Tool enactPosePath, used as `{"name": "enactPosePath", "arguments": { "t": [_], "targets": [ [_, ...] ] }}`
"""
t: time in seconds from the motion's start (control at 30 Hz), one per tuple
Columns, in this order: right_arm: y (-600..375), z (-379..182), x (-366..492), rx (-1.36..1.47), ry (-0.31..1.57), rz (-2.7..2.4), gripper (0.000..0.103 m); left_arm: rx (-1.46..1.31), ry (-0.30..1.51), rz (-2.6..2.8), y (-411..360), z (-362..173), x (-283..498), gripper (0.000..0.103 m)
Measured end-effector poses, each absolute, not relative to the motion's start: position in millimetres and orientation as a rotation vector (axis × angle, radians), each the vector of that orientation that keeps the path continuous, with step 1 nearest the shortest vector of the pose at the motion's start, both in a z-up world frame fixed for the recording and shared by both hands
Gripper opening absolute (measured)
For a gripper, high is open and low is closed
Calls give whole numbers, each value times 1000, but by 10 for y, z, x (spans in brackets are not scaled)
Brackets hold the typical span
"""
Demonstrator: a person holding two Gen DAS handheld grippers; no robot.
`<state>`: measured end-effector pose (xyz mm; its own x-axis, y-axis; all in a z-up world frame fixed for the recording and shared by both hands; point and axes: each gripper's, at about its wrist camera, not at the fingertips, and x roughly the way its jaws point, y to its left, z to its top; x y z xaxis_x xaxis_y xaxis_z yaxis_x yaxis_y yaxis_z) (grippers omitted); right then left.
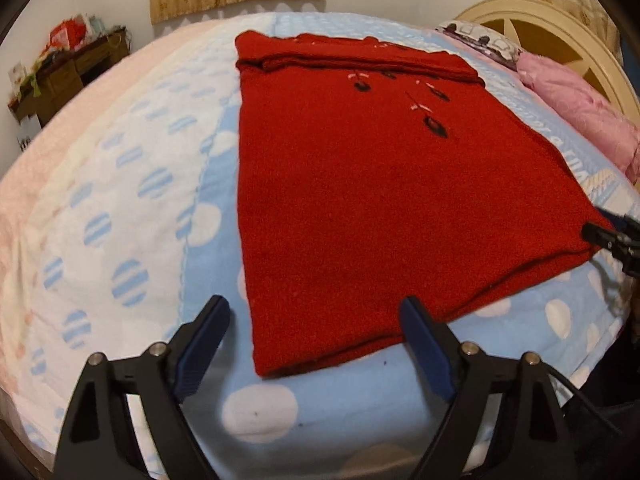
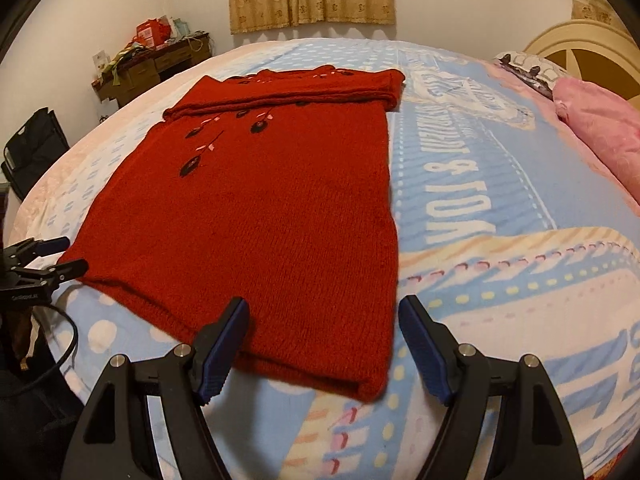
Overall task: Fold small clothes
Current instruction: 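Grasp the red sweater's hem with both grippers, then lift the held hem with both grippers and fold it toward the collar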
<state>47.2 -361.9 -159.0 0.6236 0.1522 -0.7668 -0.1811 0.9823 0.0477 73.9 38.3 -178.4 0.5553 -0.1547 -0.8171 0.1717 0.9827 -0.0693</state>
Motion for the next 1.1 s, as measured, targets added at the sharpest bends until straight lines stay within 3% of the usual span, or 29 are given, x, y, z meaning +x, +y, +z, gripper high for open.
{"name": "enactPosePath", "arguments": {
  "t": [0.2,0.47,0.5,0.6,0.63,0.67,0.7,0.73,1.1],
  "targets": [
    [-3725,-1553,366,47,858,236,77,-49,956,-242,429,-1774,692,72],
    [-3785,-1531,331,109,851,259,76,-96,958,-308,447,-1789,651,72],
    [-3789,-1528,330,115,852,261,74,-105,959,-314,459,-1785,652,72],
    [-3818,-1545,323,126,862,260,40,-148,962,-344,501,-1787,647,71],
    [-3845,-1561,324,149,870,267,22,-147,960,-350,502,-1779,647,63],
    [-3880,-1579,325,175,875,277,15,-147,956,-364,498,-1764,645,54],
    [-3912,-1594,325,203,875,288,15,-155,952,-390,498,-1753,643,25],
    [-3932,-1593,321,217,868,299,10,-168,955,-428,495,-1751,651,15],
    [-4119,-1214,227,469,650,456,7,-307,766,-492,809,-1333,668,14]
  ]
}}
